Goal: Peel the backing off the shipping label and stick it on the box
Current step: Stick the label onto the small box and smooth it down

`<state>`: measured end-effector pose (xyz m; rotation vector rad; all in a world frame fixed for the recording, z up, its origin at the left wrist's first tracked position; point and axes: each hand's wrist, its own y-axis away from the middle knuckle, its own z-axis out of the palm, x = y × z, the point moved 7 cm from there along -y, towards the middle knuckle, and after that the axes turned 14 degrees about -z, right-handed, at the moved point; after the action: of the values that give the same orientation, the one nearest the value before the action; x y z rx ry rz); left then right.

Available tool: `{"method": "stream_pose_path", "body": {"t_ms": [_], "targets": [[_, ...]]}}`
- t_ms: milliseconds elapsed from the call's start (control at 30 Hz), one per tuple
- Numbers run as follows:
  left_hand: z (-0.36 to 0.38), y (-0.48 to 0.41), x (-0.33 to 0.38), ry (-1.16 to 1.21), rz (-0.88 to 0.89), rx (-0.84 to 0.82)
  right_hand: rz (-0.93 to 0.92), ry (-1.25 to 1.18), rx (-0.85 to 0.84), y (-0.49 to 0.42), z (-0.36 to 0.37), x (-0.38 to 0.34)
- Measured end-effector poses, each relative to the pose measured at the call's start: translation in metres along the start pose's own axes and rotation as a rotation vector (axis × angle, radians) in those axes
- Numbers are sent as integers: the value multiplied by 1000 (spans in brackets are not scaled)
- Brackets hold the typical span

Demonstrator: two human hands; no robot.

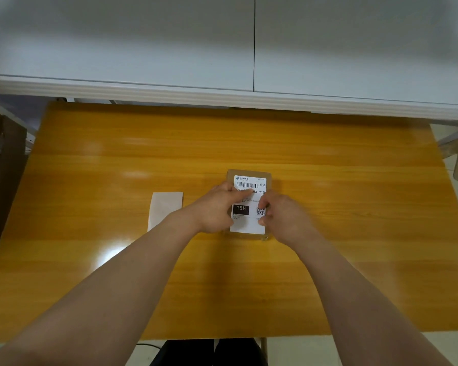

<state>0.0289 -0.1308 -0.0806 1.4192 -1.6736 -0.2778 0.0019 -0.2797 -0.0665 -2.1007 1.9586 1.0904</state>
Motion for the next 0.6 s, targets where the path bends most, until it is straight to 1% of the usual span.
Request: {"method": "stream_pose_path", "body": {"t_ms": [67,133,233,433,533,600], "targets": [[-4,2,6,10,-7,60,19,-24,69,-1,-2,2],[-7,6,14,17,-10,158,43,-44,136,-1,-4,3],[-7,8,24,30,-29,266,72,-103,200,1,-2,4],[-5,1,37,34,-58,323,114,-238,300,-2,-7,10],[-16,-3,37,78,-60,408,59,-206,308,-9,-15,5],[-25,-7,36,56,-61,442,-1,-135,241,-16,-19,-1]]}}
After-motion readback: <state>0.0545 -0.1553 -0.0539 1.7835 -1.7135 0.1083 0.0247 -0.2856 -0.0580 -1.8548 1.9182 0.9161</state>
